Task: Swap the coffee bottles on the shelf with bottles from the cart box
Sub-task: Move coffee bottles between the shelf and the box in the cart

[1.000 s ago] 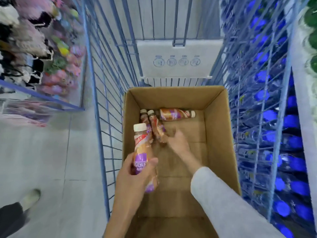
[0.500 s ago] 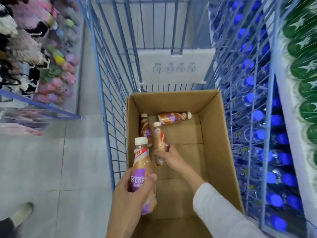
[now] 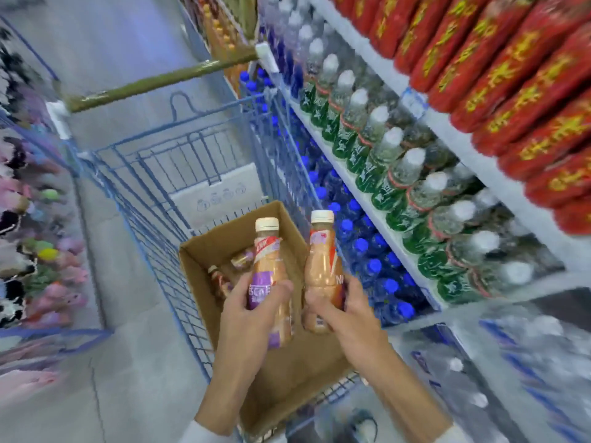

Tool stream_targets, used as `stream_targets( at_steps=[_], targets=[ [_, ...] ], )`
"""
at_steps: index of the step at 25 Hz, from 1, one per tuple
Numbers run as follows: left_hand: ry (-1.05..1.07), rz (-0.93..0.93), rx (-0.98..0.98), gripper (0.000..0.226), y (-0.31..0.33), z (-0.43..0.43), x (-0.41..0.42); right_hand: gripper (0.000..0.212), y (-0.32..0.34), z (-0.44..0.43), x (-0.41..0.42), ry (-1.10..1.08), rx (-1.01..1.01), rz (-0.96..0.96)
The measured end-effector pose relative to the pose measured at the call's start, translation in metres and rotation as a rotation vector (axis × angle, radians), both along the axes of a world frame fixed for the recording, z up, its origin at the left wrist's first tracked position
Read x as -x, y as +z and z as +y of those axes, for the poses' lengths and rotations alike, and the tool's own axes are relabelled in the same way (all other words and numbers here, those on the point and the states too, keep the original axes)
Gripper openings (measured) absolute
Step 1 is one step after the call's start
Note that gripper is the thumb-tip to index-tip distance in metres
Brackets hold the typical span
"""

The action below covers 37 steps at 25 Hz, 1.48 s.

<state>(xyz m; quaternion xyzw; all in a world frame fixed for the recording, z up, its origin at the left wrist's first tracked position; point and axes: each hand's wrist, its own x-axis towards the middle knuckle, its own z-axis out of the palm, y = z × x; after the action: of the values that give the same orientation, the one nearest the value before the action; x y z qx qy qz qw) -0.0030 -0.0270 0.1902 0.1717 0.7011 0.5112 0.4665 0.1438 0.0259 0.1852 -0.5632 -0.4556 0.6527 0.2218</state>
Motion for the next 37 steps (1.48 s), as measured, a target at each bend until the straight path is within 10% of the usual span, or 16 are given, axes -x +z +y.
stream_targets(
  at_steps=[24,37],
  targets=[
    [-1.003,-0.131,-0.426,0.016,0.184,-0.116,-0.495,0.052,0.169,-0.283,-0.490,-0.929,-0.515,0.140],
    [-1.244,-0.096,-0.647,0.026,0.237,-0.055,-0.693,0.066,0.221,-0.245,-0.651,-1.206,-0.666,-0.003]
  ],
)
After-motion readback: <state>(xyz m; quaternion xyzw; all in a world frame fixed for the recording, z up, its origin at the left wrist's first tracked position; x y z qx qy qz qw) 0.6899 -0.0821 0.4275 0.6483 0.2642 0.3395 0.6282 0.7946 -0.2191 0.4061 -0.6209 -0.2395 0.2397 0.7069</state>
